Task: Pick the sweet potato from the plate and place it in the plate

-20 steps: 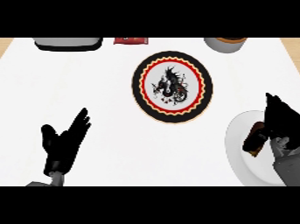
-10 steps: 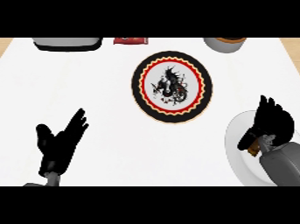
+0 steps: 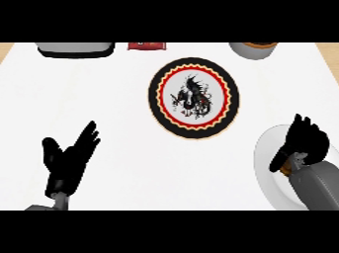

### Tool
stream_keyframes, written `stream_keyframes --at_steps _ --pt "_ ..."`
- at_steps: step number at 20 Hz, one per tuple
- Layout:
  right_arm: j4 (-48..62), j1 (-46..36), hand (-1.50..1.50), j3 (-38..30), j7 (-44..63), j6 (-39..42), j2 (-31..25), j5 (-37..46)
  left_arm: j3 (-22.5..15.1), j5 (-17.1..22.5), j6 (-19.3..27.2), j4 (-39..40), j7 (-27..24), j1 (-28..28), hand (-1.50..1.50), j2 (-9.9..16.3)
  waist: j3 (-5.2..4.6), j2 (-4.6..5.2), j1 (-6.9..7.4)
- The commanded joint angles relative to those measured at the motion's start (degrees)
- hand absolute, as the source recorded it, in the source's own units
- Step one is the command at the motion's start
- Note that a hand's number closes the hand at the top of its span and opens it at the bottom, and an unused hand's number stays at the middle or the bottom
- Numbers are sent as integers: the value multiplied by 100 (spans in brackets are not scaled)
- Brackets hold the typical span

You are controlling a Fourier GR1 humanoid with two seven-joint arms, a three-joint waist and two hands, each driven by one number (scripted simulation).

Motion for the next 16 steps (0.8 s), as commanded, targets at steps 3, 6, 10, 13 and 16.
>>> stream_keyframes --at_steps 3,6,10,13,16 --pt "588 -122 -150 -320 212 227 333 197 152 -80 -137 90 -72 119 0 -31 0 3 8" --pt "322 127 150 -189 71 804 231 51 90 -118 -99 -187 85 154 0 -40 -1 -6 -7" --pt "880 -158 150 -60 -251 608 275 512 174 -212 -155 344 -226 2 0 -201 -1 7 3" --pt "223 196 150 -125 -326 844 91 531 148 -343 -115 591 -309 -167 0 -400 -3 -2 -43" --pt "473 128 150 -127 -360 585 259 874 87 -367 54 -278 422 -30 0 -336 0 -4 -7"
